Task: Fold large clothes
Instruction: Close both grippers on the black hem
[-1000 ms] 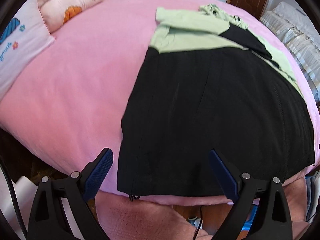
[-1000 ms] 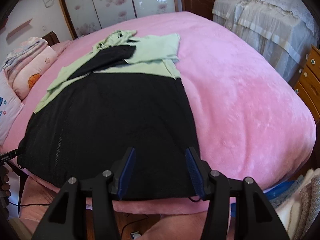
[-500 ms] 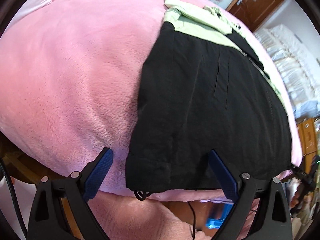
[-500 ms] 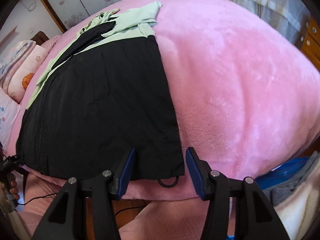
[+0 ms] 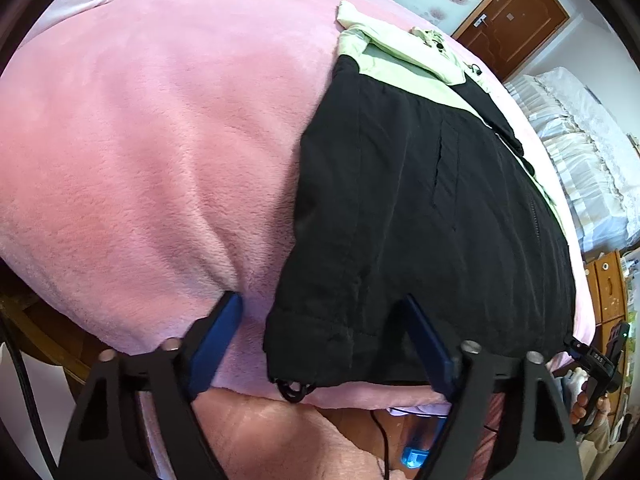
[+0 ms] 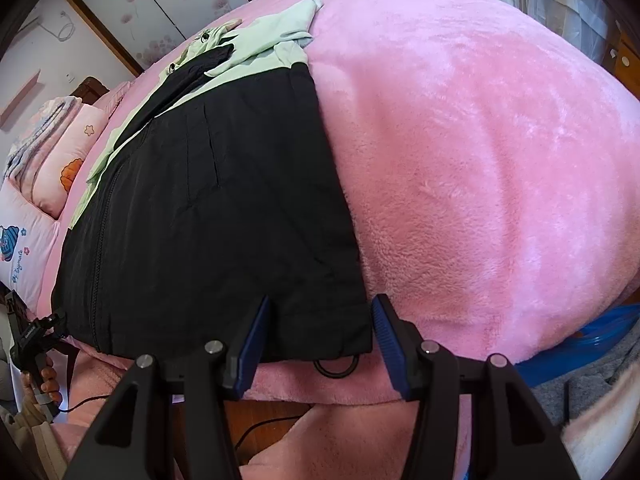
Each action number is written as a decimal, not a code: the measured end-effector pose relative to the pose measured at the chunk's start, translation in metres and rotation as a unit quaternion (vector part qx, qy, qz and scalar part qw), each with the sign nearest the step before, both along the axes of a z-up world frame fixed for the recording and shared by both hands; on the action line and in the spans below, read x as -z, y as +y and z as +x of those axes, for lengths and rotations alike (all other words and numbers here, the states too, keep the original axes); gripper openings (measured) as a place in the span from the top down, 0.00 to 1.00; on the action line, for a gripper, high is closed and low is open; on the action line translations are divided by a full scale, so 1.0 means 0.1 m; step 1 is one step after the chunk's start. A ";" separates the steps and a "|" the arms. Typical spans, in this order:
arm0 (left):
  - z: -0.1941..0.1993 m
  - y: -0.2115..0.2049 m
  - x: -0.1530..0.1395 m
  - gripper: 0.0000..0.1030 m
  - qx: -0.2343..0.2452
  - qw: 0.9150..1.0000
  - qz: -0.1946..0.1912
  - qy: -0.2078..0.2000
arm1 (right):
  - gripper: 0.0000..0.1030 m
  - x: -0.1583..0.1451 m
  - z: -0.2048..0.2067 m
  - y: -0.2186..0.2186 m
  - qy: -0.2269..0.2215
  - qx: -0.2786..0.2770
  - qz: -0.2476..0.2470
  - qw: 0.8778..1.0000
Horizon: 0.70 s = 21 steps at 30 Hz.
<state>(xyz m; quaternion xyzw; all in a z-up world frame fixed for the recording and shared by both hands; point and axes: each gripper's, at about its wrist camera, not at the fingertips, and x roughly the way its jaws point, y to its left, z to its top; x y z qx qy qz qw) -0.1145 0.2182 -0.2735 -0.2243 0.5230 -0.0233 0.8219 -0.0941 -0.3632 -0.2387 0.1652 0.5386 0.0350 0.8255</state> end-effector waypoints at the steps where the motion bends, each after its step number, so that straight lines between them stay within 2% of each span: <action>1: -0.02 0.01 0.00 0.39 -0.002 1.000 -0.005 -0.002 | 0.49 0.01 0.00 0.01 0.001 -0.004 0.003 1.000; 2: -0.05 0.04 -0.01 0.45 -0.004 1.000 -0.012 -0.003 | 0.52 0.02 0.00 0.03 0.000 -0.008 0.002 1.000; 3: -0.06 0.06 0.00 0.55 -0.003 1.000 -0.020 -0.002 | 0.56 0.02 0.01 0.05 0.000 -0.013 0.001 1.000; 5: -0.07 0.05 0.01 0.61 -0.003 1.000 -0.026 0.002 | 0.61 0.01 0.01 0.08 -0.002 -0.022 -0.001 1.000; 8: -0.05 0.01 0.01 0.71 0.002 1.000 -0.020 0.012 | 0.78 -0.01 0.01 0.13 -0.007 -0.036 0.003 0.999; 10: -0.01 -0.03 -0.01 0.84 0.002 0.999 -0.025 0.025 | 0.79 -0.05 0.03 0.20 -0.008 -0.043 -0.020 0.999; 12: 0.04 -0.08 -0.06 0.86 -0.007 0.999 -0.028 0.039 | 0.82 -0.12 0.02 0.28 -0.017 -0.050 -0.036 0.998; 15: 0.10 -0.13 -0.16 0.87 -0.033 0.997 -0.044 0.056 | 0.84 -0.30 0.02 0.36 -0.041 -0.057 -0.026 0.997; 18: 0.15 -0.19 -0.38 0.88 -0.054 0.994 -0.094 0.029 | 0.86 -0.53 0.08 0.40 -0.072 -0.058 -0.002 0.996; 21: 0.31 -0.25 -0.60 0.88 -0.084 0.989 -0.122 0.021 | 0.87 -0.78 0.20 0.44 -0.103 -0.054 0.024 0.993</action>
